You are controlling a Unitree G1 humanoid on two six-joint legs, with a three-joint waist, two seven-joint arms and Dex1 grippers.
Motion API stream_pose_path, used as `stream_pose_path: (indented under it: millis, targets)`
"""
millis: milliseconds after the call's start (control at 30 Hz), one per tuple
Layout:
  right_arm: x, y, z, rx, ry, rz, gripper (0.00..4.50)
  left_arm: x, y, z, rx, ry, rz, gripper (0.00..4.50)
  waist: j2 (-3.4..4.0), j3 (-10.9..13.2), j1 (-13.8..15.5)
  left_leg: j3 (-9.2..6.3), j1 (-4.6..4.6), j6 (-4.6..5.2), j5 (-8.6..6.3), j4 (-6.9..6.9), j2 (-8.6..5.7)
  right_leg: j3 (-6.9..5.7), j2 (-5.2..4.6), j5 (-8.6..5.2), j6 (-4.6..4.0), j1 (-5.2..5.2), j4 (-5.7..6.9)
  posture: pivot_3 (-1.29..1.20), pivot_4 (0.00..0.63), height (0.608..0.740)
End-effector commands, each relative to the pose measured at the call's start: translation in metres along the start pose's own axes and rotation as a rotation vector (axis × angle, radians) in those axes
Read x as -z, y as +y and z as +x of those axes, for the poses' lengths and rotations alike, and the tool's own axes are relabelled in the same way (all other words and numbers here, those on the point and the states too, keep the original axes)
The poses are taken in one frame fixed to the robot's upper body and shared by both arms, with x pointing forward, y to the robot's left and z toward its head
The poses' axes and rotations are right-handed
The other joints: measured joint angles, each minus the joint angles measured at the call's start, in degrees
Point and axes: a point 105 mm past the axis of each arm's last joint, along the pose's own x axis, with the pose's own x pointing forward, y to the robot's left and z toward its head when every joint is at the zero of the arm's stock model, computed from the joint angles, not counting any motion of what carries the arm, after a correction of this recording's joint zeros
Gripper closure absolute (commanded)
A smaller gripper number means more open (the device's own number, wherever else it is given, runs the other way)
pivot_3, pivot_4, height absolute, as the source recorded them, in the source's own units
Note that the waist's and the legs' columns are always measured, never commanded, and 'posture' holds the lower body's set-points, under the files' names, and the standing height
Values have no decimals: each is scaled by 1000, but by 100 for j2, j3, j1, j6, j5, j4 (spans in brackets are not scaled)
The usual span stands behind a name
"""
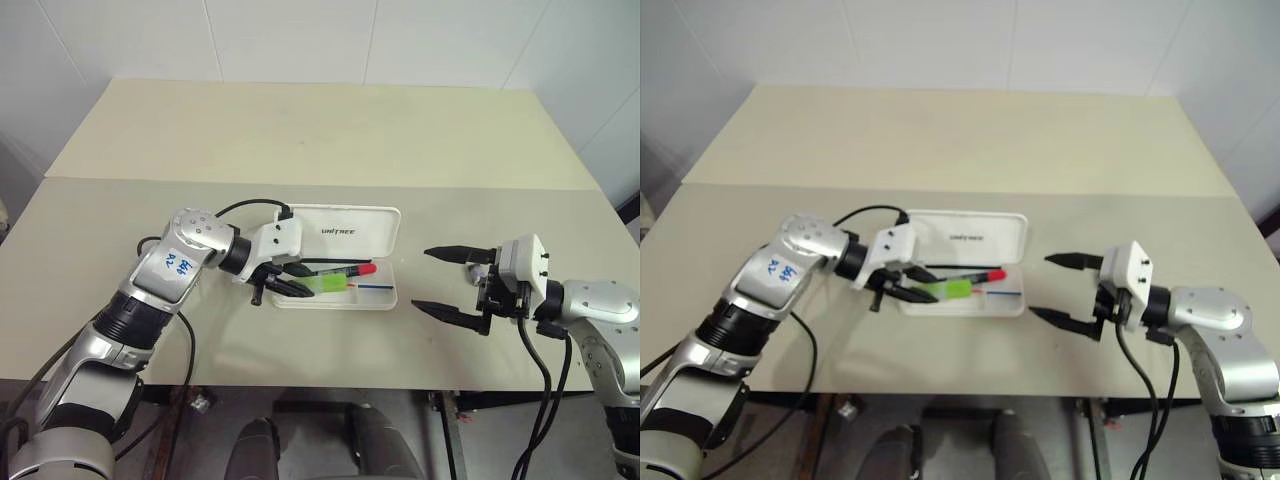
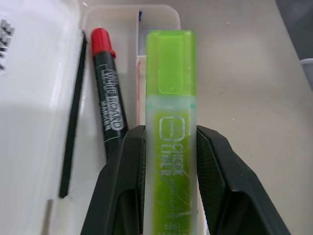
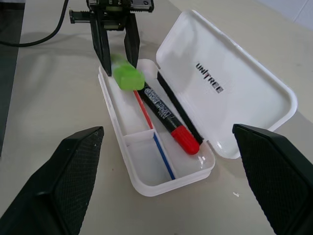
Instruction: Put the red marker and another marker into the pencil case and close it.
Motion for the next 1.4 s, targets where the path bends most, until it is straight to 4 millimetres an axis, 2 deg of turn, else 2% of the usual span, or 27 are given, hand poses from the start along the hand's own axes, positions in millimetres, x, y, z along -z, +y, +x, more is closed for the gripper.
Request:
stream_pose_path:
  millis: [33, 367, 433, 533, 700, 867, 1000, 1167, 1267, 1400]
  targets:
    - [-15, -2, -7, 29, -23, -50, 0, -8, 3, 0, -1, -10, 45, 3413, 0, 0, 5, -1, 0, 0, 0, 0, 0, 0, 0, 0, 1, 0, 0, 0, 150, 740]
    - [-16, 2, -8, 43, -23, -45, 0, -5, 6, 9, -1, -1, 34, 3413, 0, 0, 9, -2, 1, 0, 1, 1, 0, 0, 1, 1, 1, 2, 0, 0, 150, 740]
    - [-16, 2, -8, 46, -22, -44, 0, -5, 6, 10, 9, -1, 21, 2677, 0, 0, 6, -2, 1, -1, 1, 1, 0, 0, 1, 1, 2, 2, 1, 0, 150, 740]
    - [-16, 1, -8, 48, -23, -44, 0, -9, 8, 13, 4, -20, 27, 1834, 0, 0, 14, -2, 1, 0, 1, 1, 0, 0, 1, 2, 2, 2, 1, 0, 150, 740]
    - [-17, -2, -6, 51, -27, -50, 0, -27, 11, 14, -5, -95, 78, 141, 0, 0, 31, -3, 0, 0, 2, 1, 0, 0, 1, 2, 2, 3, 0, 0, 150, 740]
    - [-23, -11, -5, 94, -45, -32, 0, -47, 8, 5, 13, -184, 99, 141, 0, 0, 7, -2, 2, 0, 2, 0, 0, 0, 1, 2, 3, 3, 0, 0, 150, 740]
    - [-19, -26, -8, 171, 22, 15, 0, -49, 9, -2, -8, -208, 113, 62, 0, 0, 10, -4, 2, 0, 2, 1, 0, 0, 1, 2, 3, 3, 1, 0, 150, 740]
    - [7, -52, -24, 368, 230, 131, 0, -60, 22, -27, -124, -353, 170, 62, 0, 0, 28, -4, 0, -1, 2, 1, 0, 0, 0, 3, 2, 2, -2, 0, 150, 740]
    - [23, -61, -36, 464, 335, 180, 0, -69, 23, -48, -154, -471, 202, 62, 0, 0, 40, -4, -1, -1, 2, -2, 0, -1, 0, 2, 1, 2, -3, 0, 150, 740]
    - [41, -66, -50, 543, 442, 236, 0, -67, 17, -72, -149, -513, 267, 62, 0, 0, 30, -2, 0, 0, 2, -3, 0, 0, 0, 2, 1, 1, -3, 0, 150, 740]
